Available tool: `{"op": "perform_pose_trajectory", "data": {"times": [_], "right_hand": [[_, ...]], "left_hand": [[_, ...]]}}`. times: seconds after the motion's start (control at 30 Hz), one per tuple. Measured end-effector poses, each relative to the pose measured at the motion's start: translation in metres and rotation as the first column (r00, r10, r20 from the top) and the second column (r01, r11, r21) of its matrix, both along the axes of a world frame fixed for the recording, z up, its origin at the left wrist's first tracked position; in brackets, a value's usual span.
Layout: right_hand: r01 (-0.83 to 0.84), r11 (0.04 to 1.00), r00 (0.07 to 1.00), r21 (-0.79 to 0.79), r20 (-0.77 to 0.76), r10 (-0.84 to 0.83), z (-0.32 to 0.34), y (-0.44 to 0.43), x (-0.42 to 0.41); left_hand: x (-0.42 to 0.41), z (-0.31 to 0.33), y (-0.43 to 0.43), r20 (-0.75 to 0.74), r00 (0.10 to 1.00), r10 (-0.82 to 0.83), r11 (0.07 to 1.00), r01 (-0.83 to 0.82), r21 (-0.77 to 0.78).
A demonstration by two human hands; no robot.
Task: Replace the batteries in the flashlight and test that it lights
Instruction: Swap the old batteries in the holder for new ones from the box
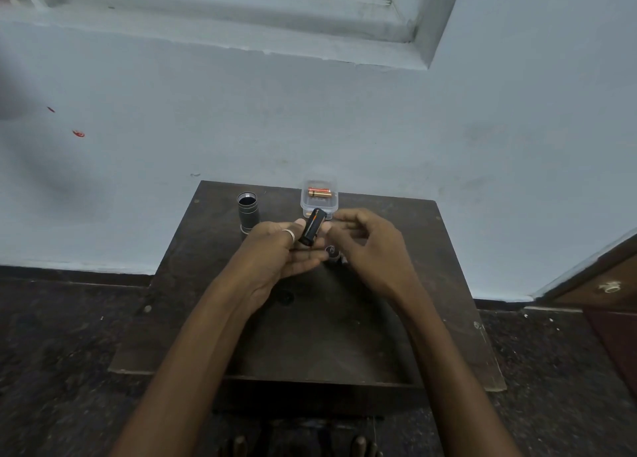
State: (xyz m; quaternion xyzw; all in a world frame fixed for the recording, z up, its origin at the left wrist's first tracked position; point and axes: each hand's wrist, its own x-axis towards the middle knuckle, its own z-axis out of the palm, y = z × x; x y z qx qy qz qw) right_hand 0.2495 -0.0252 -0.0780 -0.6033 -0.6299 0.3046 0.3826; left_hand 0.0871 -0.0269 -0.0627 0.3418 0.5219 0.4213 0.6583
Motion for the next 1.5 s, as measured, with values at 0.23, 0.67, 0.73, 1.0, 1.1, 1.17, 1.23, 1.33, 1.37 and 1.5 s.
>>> {"op": "perform_pose_trajectory", "data": {"times": [0.23, 0.67, 0.73, 1.0, 1.1, 1.17, 1.23, 1.33, 1.37, 1.5], "right_hand": [[-0.123, 0.987, 0.992, 0.099, -0.026, 0.126, -0.003, -0.001, -0.01], [-0.138, 0.938, 0.987, 0.317, 0.128, 0.102, -0.002, -0.004, -0.017], [-0.141, 0.933, 0.984, 0.332, 0.15, 0.096, -0.002, -0.006, -0.019], [-0.157, 0.929, 0.963, 0.336, 0.261, 0.069, 0.0, -0.008, -0.017], [-0.147, 0.928, 0.951, 0.342, 0.307, 0.037, -0.002, -0.008, -0.018], [-0.157, 0.927, 0.934, 0.34, 0.355, 0.028, -0.003, -0.009, -0.018], [-0.164, 0.925, 0.921, 0.341, 0.389, 0.02, -0.003, -0.01, -0.018], [-0.165, 0.916, 0.904, 0.365, 0.427, -0.008, -0.002, -0.013, -0.019], [-0.166, 0.913, 0.898, 0.372, 0.441, -0.017, -0.002, -0.014, -0.02], [-0.173, 0.902, 0.88, 0.396, 0.474, -0.039, -0.002, -0.015, -0.022]], "left_hand": [[-0.001, 0.002, -0.001, 0.036, 0.997, -0.071, 0.997, 0.071, 0.003], [-0.002, 0.0, 0.0, 0.015, 0.999, -0.044, 0.994, 0.043, 0.099], [-0.002, -0.001, 0.001, -0.009, 0.999, -0.046, 0.994, 0.047, 0.102], [-0.001, -0.005, 0.001, -0.098, 0.994, -0.058, 0.99, 0.07, 0.12], [-0.002, -0.005, 0.002, -0.127, 0.99, -0.061, 0.989, 0.077, 0.125], [-0.003, -0.005, 0.002, -0.143, 0.988, -0.062, 0.989, 0.08, 0.126], [-0.003, -0.006, 0.002, -0.151, 0.987, -0.06, 0.988, 0.08, 0.129], [-0.003, -0.005, 0.001, -0.185, 0.98, -0.069, 0.985, 0.096, 0.145], [-0.003, -0.005, 0.001, -0.192, 0.979, -0.072, 0.983, 0.102, 0.151], [-0.004, -0.005, 0.0, -0.223, 0.972, -0.07, 0.981, 0.108, 0.163]]}}
